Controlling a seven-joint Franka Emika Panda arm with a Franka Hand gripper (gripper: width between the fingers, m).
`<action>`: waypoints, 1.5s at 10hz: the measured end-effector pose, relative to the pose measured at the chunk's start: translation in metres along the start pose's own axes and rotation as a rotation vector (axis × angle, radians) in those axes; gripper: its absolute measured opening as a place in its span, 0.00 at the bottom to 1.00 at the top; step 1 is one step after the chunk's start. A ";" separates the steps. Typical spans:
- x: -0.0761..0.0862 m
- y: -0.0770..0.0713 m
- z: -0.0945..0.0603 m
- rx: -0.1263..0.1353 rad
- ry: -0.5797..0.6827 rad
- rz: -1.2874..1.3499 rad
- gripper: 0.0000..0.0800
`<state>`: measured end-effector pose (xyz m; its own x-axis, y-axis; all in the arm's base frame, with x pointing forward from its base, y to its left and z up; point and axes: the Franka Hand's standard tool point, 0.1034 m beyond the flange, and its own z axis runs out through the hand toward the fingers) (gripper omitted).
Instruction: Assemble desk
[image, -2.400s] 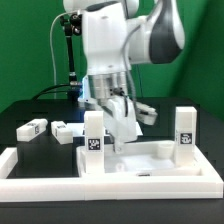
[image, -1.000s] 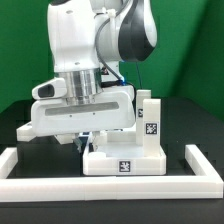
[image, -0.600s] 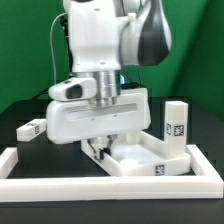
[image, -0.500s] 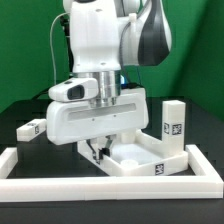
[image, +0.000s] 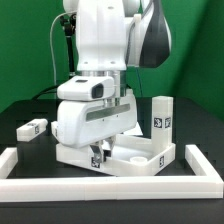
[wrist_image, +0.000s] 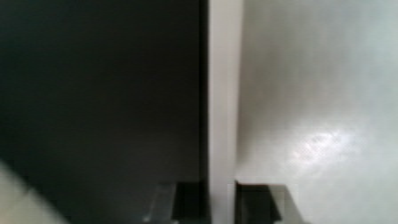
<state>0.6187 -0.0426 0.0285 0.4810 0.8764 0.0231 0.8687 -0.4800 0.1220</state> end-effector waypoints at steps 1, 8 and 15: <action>0.005 0.002 0.004 -0.008 -0.012 -0.101 0.08; 0.057 0.007 0.007 -0.103 0.026 -0.432 0.08; 0.070 0.000 0.004 -0.096 0.041 -0.376 0.08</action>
Offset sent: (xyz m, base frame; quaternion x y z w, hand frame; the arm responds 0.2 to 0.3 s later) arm 0.0000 0.0000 0.0000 0.0000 0.0000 -0.1296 0.9916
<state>0.6525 0.0187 0.0262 0.1240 0.9923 -0.0018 0.9676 -0.1205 0.2217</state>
